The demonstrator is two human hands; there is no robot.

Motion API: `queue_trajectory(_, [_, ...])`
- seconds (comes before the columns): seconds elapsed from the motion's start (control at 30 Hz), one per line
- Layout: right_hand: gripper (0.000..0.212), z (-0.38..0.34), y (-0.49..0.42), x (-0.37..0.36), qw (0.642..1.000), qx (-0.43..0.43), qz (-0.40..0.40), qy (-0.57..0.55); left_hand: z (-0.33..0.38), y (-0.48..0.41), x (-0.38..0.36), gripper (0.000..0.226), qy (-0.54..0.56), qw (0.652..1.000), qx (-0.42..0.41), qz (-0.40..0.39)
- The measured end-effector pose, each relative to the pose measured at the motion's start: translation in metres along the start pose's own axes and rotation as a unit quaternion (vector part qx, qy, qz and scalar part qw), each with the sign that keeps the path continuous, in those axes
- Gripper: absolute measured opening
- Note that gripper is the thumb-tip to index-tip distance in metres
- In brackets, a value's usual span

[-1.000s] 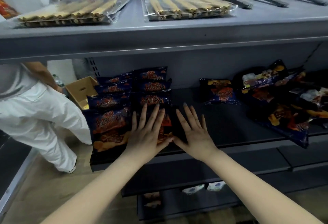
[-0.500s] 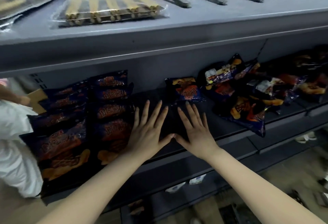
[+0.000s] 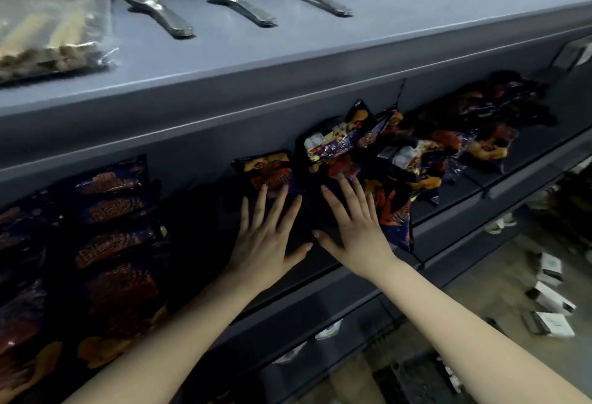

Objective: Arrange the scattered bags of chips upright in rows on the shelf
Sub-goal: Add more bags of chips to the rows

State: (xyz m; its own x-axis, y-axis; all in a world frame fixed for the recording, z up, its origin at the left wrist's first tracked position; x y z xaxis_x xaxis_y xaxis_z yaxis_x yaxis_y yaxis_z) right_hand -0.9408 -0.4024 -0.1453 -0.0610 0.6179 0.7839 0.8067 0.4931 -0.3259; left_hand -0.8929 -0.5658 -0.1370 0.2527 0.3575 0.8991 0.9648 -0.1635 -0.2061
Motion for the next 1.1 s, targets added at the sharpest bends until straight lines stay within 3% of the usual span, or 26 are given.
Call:
queue_trajectory(0.4, [0.074,0.072,0.030,0.051,0.997,-0.059,0.043,0.028,0.083,-0.060,0.008,0.080,0.033,0.997,-0.076,0.005])
queue_trajectory(0.73, [0.068,0.110,0.054,0.065,0.996,-0.073,0.005,0.058,0.132,-0.082,-0.005,0.085,0.056,0.993,-0.103,-0.024])
queue_trajectory(1.1, [0.079,0.117,0.056,0.050,0.994,-0.094,-0.036,-0.045,0.139,-0.079,-0.011,0.081,0.087,0.991,-0.096,-0.031])
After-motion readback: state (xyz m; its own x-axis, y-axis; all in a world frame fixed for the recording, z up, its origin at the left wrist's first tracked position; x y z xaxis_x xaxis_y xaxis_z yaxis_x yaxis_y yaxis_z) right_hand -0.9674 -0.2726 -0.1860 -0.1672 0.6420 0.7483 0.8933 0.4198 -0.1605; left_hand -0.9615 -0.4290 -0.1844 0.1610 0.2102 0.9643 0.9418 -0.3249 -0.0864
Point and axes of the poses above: each hand's wrist, its own y-axis away from the middle knuckle, its own x-axis out of the back of the hand, z = x × y, the point moved 4 cm from there along -y, towards the middle knuckle, and after that the axes turned 15 degrees about -y, right-handed, at the moved point
